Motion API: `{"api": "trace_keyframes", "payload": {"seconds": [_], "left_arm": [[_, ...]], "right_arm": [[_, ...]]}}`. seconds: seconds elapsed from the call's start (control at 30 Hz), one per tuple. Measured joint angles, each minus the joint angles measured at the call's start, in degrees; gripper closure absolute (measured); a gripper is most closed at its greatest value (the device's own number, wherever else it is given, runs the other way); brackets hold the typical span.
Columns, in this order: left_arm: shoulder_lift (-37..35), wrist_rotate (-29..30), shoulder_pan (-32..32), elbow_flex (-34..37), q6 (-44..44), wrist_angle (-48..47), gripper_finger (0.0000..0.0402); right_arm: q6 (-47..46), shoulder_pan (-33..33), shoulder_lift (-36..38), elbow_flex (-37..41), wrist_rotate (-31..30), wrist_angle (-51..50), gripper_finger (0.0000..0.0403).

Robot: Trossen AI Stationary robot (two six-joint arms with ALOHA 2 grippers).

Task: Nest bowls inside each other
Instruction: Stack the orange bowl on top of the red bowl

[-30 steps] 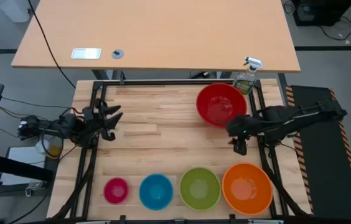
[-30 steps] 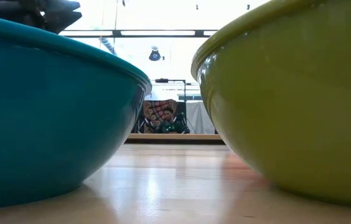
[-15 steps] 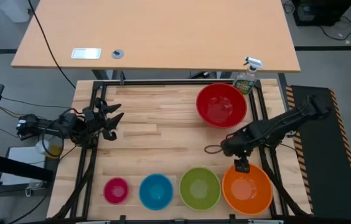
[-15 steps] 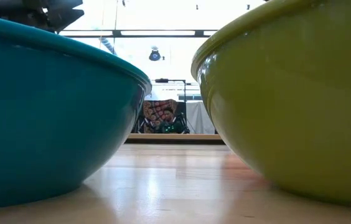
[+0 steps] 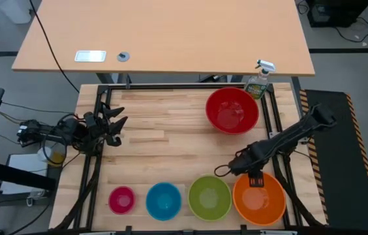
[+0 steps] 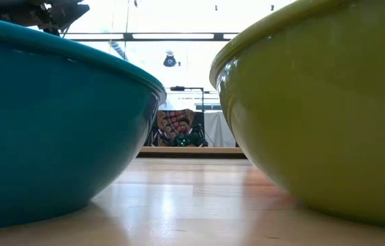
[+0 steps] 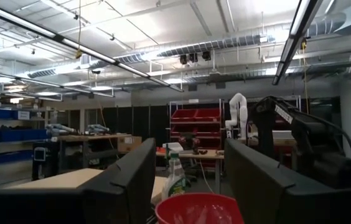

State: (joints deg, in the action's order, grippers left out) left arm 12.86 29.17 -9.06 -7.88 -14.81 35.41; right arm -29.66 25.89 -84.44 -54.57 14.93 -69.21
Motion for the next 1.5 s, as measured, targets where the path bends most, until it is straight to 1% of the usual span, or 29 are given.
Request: {"api": "trace_keyframes", "payload": {"seconds": [0.13,0.23,0.3,0.33,0.43,0.53,0.63,0.8,1.0,1.1,1.2,1.27,1.4,1.5], "left_arm": [[0.0,0.0,0.0,0.0,0.0,0.0,0.0209],[0.0,0.0,0.0,0.0,0.0,0.0,0.0209],[0.0,0.0,0.0,0.0,0.0,0.0,0.0209],[0.0,0.0,0.0,0.0,0.0,0.0,0.0209],[0.0,0.0,0.0,0.0,0.0,0.0,0.0209],[0.0,0.0,0.0,0.0,0.0,0.0,0.0209],[0.0,0.0,0.0,0.0,0.2,0.0,0.0209],[0.0,0.0,0.0,0.0,0.2,0.0,0.0209],[0.0,0.0,0.0,0.0,0.2,0.0,0.0209],[0.0,0.0,0.0,0.0,0.2,0.0,0.0209],[0.7,0.0,0.0,0.0,0.2,0.0,0.0209],[1.6,0.0,0.0,0.0,0.2,0.0,0.0209],[3.3,0.2,0.0,0.0,0.2,0.8,0.0209],[4.1,0.2,0.0,0.0,0.2,2.1,0.0209]], "right_arm": [[1.8,0.0,-2.3,0.0,0.4,-0.2,0.0293],[2.9,0.0,-3.4,0.0,1.4,-0.9,0.0344],[3.7,-0.1,-3.6,-0.1,3.6,-1.5,0.0377],[4.3,0.0,-3.5,-0.2,4.5,-1.6,0.0384],[4.7,0.0,-2.4,-0.1,4.8,-3.0,0.0381],[5.6,-0.1,0.7,-1.0,2.0,-6.7,0.0375],[7.0,-1.0,5.9,-2.6,-1.2,-8.7,0.0383],[6.9,-6.5,17.0,-3.9,-4.6,-10.1,0.0384],[2.8,-17.5,28.0,-4.0,-10.6,-8.5,0.0377],[1.6,-23.4,31.4,-4.0,-11.1,-4.6,0.0381],[1.3,-29.0,32.6,-4.0,-11.1,-0.4,0.0383],[1.2,-32.4,32.8,-4.0,-12.3,1.3,0.0381],[0.9,-39.9,32.4,-4.0,-16.0,2.7,0.0375],[2.5,-46.3,32.0,-4.0,-16.8,3.5,0.0378]]}}
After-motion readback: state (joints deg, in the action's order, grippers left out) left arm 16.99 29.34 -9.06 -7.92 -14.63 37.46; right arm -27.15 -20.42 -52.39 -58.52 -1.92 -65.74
